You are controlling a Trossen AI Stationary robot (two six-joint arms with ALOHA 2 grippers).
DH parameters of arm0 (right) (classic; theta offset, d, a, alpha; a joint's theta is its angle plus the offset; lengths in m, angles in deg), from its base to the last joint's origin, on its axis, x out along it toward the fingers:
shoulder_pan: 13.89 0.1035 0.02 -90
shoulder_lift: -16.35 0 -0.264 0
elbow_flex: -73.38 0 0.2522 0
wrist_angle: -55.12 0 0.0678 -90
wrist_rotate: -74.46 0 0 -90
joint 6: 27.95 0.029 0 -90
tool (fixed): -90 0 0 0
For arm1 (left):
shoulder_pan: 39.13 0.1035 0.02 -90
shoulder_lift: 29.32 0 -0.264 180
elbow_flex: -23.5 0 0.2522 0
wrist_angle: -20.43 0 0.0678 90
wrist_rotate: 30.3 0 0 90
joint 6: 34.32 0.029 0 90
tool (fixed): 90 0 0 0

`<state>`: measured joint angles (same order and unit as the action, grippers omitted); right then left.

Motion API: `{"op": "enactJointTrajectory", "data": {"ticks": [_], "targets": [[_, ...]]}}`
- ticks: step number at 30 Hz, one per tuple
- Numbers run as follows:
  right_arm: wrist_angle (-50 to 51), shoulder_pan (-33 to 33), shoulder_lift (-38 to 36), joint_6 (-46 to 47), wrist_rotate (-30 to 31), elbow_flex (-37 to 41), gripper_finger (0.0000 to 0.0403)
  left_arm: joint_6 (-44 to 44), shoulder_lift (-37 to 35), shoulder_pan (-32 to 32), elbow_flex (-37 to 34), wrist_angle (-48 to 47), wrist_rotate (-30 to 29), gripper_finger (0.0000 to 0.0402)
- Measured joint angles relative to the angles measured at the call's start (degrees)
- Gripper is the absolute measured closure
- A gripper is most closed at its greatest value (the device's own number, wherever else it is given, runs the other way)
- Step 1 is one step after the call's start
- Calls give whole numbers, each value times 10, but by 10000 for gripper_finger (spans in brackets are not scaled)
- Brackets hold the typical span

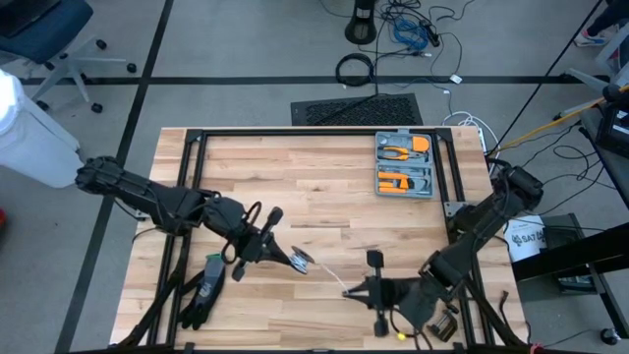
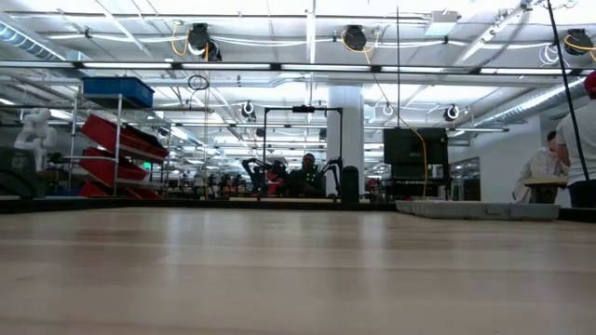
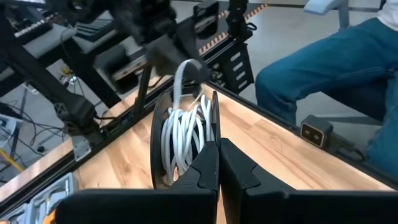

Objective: Coil cords
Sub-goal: Coil the white wire onto the spool

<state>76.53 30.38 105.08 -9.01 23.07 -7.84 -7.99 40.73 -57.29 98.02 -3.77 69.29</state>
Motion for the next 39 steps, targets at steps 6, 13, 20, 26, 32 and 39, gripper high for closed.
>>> {"op": "enactJointTrajectory", "data": {"ticks": [6, 13, 20, 26, 32, 39], "targets": [[1, 41, 0, 18, -24, -10, 403, 10, -5, 0, 0, 2, -2, 402], [3, 56, 0, -62, -20, -67, 403, 6, -4, 5, 0, 2, -14, 402], [1, 21, 0, -174, -31, -115, 403, 5, 0, 5, 0, 3, -20, 402], [-1, -52, 0, -216, -89, -118, 403, 5, 15, 5, 1, 21, -21, 401], [-2, -113, 0, -246, -155, -118, 403, -6, 34, 13, 0, 21, -16, 402], [34, -148, 0, -278, -211, -133, 403, -28, 54, 29, 0, 1, 22, 402]]}}
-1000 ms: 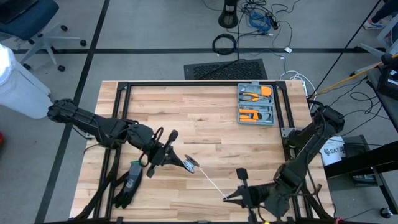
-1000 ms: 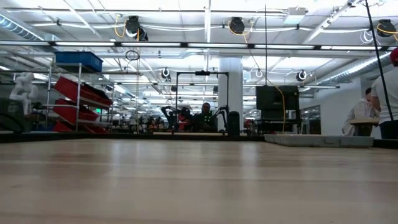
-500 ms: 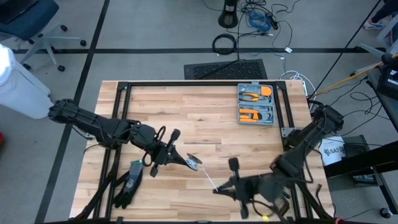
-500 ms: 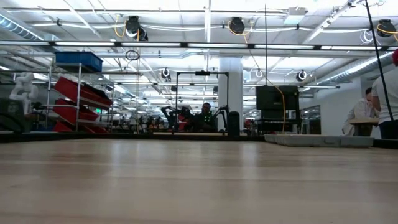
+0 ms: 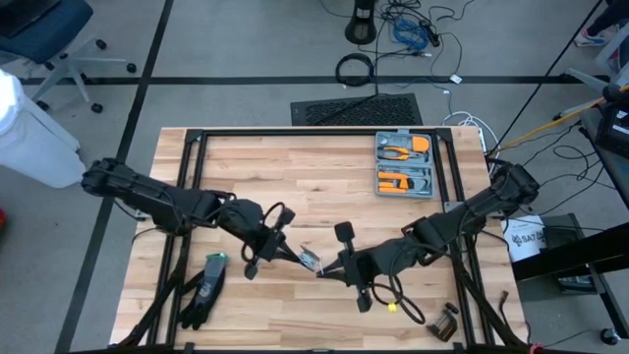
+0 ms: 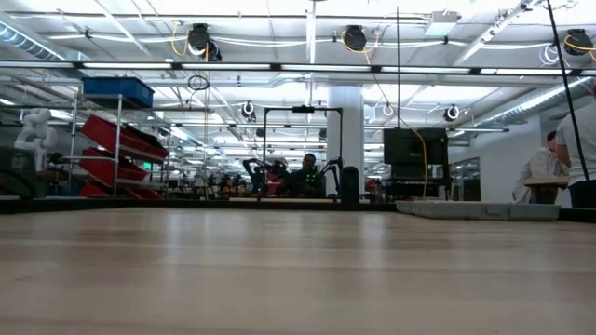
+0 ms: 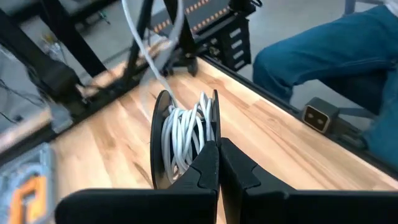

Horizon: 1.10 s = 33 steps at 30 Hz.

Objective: Coil cords
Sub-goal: Coil the white wire onto the spool

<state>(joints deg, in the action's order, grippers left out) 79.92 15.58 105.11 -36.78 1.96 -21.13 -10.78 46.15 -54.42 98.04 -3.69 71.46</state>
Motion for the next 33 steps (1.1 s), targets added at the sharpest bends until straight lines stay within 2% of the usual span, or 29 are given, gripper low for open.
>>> {"op": "enactJointTrajectory", "data": {"ticks": [7, 17, 24, 33], "targets": [[96, -7, 0, -12, -1, -64, 403, -8, 27, 14, 0, 1, 45, 402], [105, -35, 7, -44, -34, -72, 403, -8, 72, 17, 3, 80, 123, 401], [98, -75, 31, -56, -76, -72, 403, -1, 97, 17, 30, 86, 138, 402], [108, -80, 39, -43, -90, -72, 403, 28, 94, 5, 33, 86, 142, 402]]}}
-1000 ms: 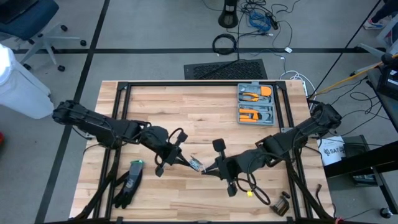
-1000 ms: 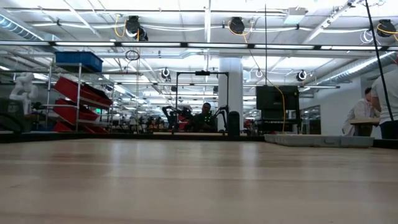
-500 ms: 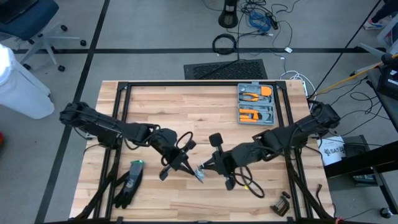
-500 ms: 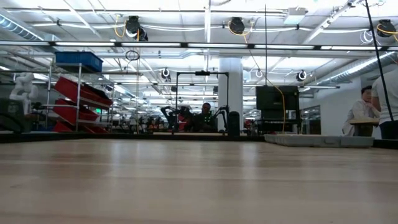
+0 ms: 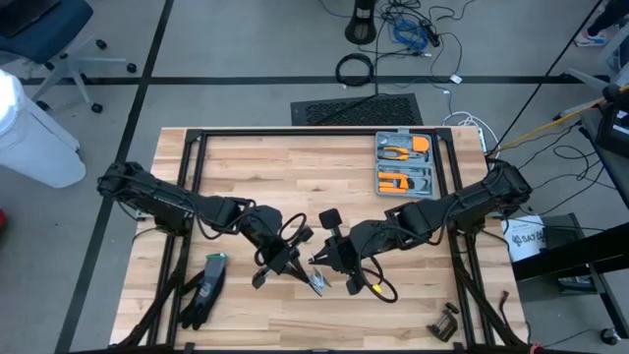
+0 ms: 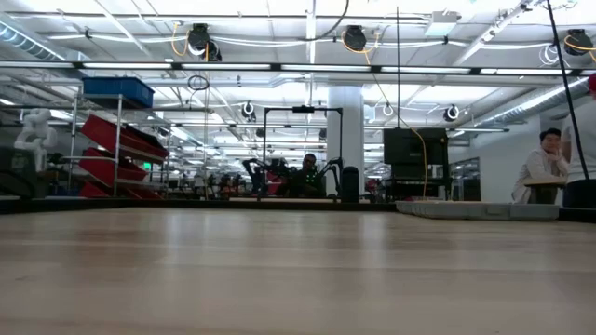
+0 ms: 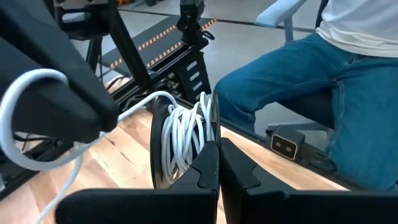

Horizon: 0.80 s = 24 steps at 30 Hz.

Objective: Coil cords
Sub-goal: Coil the white wire onto the spool

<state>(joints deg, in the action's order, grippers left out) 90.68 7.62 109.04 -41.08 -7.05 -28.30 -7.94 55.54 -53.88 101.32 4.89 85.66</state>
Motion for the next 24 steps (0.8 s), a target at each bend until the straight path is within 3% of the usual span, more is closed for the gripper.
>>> {"op": "enactJointTrajectory", "data": {"ticks": [16, 24], "targets": [[-12, 0, 36, 11, -29, 5, 403, 15, -1, -10, 0, 42, 11, 402], [-73, 17, 31, 0, -27, 5, 403, 15, -1, -7, 0, 37, 12, 402]]}}
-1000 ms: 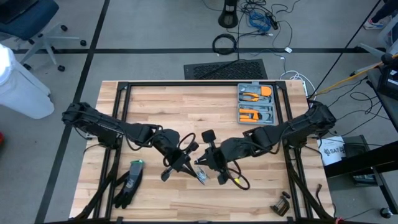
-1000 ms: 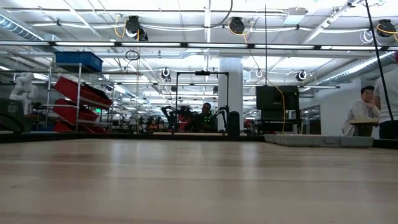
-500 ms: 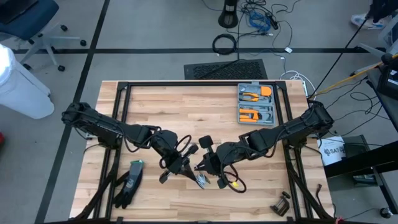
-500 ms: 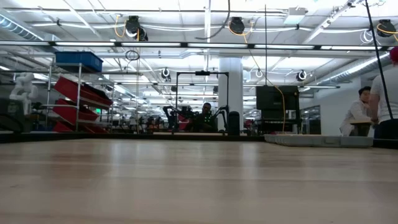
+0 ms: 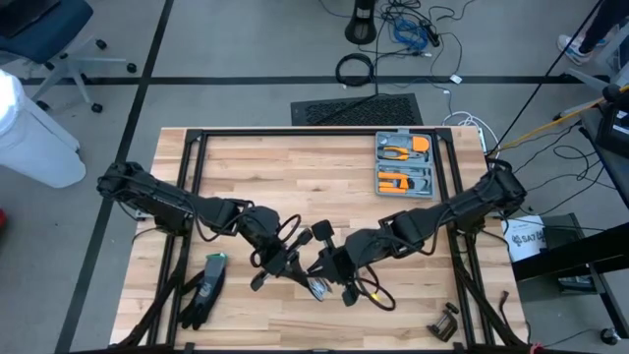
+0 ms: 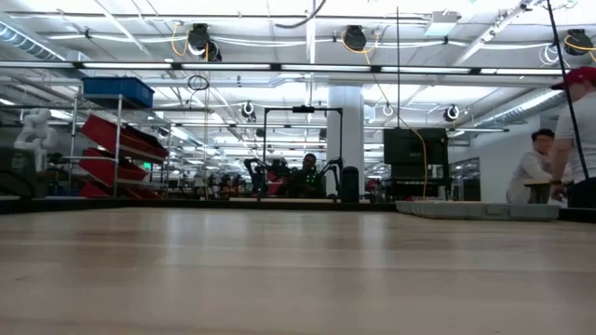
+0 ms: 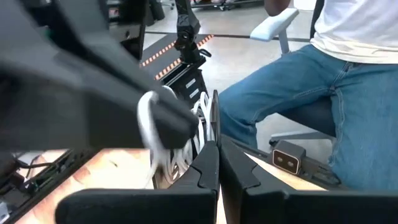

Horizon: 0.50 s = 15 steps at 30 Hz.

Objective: Coil cords
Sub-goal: Coil the white wire onto the spool

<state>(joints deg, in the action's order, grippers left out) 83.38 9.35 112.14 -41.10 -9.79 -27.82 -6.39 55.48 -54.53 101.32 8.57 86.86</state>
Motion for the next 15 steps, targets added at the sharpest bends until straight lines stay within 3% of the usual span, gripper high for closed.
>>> {"op": "enactJointTrajectory", "data": {"ticks": [15], "targets": [[-39, 7, 0, -12, -1, 0, 403, 0, 0, 14, 0, -9, -2, 402]]}}
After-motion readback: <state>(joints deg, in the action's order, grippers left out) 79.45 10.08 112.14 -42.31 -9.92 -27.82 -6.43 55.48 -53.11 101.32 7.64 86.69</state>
